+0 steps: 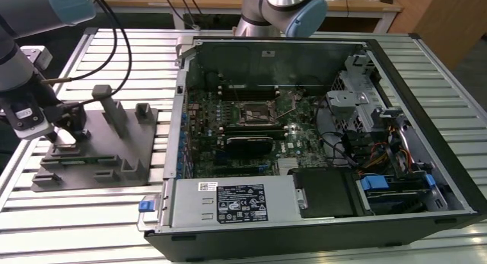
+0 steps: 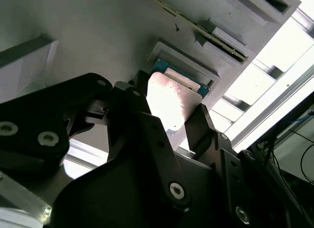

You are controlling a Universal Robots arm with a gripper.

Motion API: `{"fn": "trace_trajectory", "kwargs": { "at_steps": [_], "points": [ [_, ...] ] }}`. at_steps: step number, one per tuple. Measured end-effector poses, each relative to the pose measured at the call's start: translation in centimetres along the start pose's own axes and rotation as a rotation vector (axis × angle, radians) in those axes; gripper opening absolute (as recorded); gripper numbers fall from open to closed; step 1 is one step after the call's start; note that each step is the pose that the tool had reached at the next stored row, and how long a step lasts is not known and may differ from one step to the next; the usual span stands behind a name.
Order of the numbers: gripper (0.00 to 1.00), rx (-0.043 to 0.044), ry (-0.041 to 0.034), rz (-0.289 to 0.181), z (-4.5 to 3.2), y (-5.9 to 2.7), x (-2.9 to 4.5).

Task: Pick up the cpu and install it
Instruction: 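Pick up the cpu and move it towards the insertion slot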

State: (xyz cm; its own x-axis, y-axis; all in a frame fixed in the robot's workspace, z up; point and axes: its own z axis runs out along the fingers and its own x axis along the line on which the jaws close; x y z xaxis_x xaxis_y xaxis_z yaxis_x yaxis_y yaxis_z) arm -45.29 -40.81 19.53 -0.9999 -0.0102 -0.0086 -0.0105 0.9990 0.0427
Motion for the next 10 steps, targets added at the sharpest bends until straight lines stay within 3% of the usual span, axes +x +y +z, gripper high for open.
{"fn": "trace_trajectory", "kwargs": {
  "at_steps": [10],
  "points": [
    [0.54, -0.007, -0.0029, 0.0, -0.65, 0.03, -0.01]
  ]
}}
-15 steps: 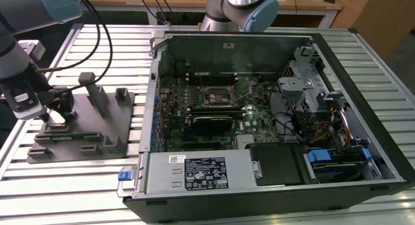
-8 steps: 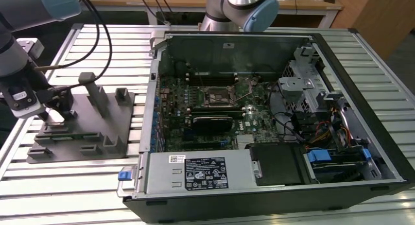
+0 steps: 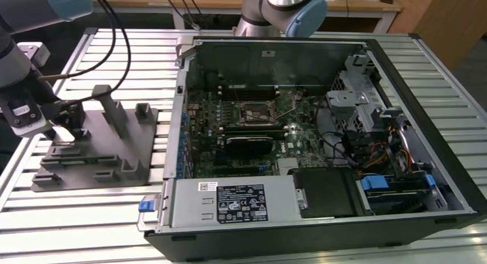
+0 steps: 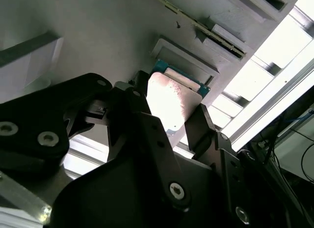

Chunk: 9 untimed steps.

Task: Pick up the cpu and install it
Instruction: 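Pick up the cpu and move it towards the insertion slot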

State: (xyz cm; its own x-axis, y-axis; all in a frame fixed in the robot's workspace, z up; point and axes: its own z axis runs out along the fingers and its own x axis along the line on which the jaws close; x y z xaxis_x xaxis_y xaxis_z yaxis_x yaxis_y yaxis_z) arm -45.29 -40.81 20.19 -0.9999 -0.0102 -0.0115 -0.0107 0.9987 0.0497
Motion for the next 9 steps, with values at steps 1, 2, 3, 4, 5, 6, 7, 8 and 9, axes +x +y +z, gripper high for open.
{"fn": "trace_trajectory", "kwargs": {
  "at_steps": [1, 2, 3, 4, 5, 6, 7, 8, 9],
  "points": [
    [0.54, 0.0002, 0.0004, 0.0, -0.07, 0.0, 0.01],
    [0.54, 0.0002, 0.0005, 0.0, -0.15, 0.0, 0.01],
    [0.54, 0.0, 0.0003, 0.0, -0.26, 0.01, 0.01],
    [0.54, -0.0001, 0.0003, 0.0, -0.38, 0.02, 0.0],
    [0.54, -0.0002, 0.0004, 0.0, -0.5, 0.03, 0.0],
    [0.54, -0.0004, 0.0003, 0.0, -0.61, 0.03, 0.0],
    [0.54, -0.0005, 0.0002, 0.0, -0.71, 0.04, 0.0],
    [0.54, -0.0005, 0.0003, 0.0, -0.82, 0.04, 0.0],
    [0.54, -0.0006, 0.0002, 0.0, -0.9, 0.05, 0.0]
  ]
}}
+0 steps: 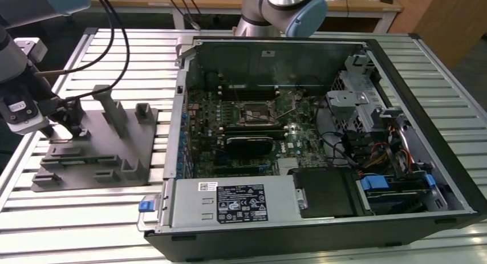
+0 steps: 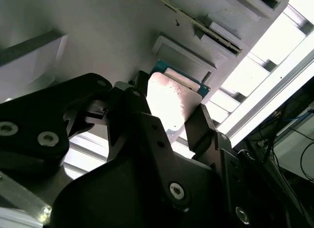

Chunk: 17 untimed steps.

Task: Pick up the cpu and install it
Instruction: 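Pick up the cpu and move it towards the insertion slot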

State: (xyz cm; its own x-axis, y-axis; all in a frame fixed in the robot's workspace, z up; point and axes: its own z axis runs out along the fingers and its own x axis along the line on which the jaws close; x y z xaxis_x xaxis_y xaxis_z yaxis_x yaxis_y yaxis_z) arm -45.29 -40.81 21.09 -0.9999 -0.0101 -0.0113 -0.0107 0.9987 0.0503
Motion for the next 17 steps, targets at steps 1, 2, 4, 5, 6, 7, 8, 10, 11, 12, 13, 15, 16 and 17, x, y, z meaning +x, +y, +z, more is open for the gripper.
{"fn": "trace_trajectory", "kwargs": {
  "at_steps": [1, 2, 4, 5, 6, 7, 8, 10, 11, 12, 13, 15, 16, 17],
  "points": [
    [0.54, 0.0, 0.0, 0.0, -0.07, 0.0, 0.0],
    [0.54, 0.0, 0.0, 0.0, -0.13, 0.01, 0.0],
    [0.54, 0.0, 0.0, 0.0, -0.27, 0.01, 0.0],
    [0.54, 0.0001, 0.0001, 0.0, -0.35, 0.01, 0.0],
    [0.54, 0.0, 0.0, 0.0, -0.43, 0.02, 0.0],
    [0.54, 0.0, 0.0, 0.0, -0.51, 0.02, 0.0],
    [0.54, 0.0, 0.0, 0.0, -0.59, 0.03, -0.01],
    [0.54, 0.0, 0.0, 0.0, -0.73, 0.04, -0.01],
    [0.54, -0.0001, -0.0001, 0.0, -0.78, 0.04, -0.01],
    [0.54, -0.0001, -0.0001, 0.0, -0.83, 0.04, -0.01],
    [0.54, -0.0001, -0.0001, 0.0, -0.87, 0.04, -0.01],
    [0.54, 0.0, 0.0, 0.0, -0.92, 0.04, -0.01],
    [0.54, -0.0001, 0.0, 0.0, -0.94, 0.05, -0.01],
    [0.54, -0.0001, -0.0001, 0.0, -0.95, 0.05, -0.01]
  ]
}}
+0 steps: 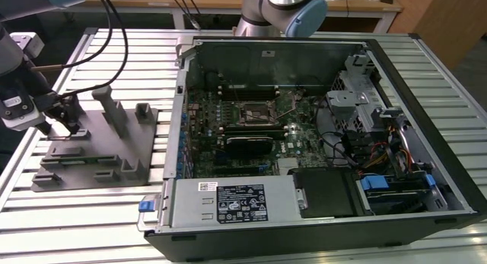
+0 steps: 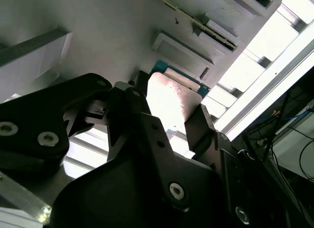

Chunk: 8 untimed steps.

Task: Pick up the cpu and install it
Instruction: 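Pick up the cpu and move it towards the insertion slot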

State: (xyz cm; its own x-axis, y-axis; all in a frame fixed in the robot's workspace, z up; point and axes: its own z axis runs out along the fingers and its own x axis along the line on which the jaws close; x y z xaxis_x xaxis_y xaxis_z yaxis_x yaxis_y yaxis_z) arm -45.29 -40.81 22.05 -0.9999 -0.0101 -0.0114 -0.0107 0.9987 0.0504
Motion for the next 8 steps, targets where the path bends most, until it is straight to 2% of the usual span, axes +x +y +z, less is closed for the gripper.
{"fn": "trace_trajectory", "kwargs": {
  "at_steps": [8],
  "points": [
    [0.54, 0.0, 0.0001, 0.0, -0.23, 0.01, 0.0]
  ]
}}
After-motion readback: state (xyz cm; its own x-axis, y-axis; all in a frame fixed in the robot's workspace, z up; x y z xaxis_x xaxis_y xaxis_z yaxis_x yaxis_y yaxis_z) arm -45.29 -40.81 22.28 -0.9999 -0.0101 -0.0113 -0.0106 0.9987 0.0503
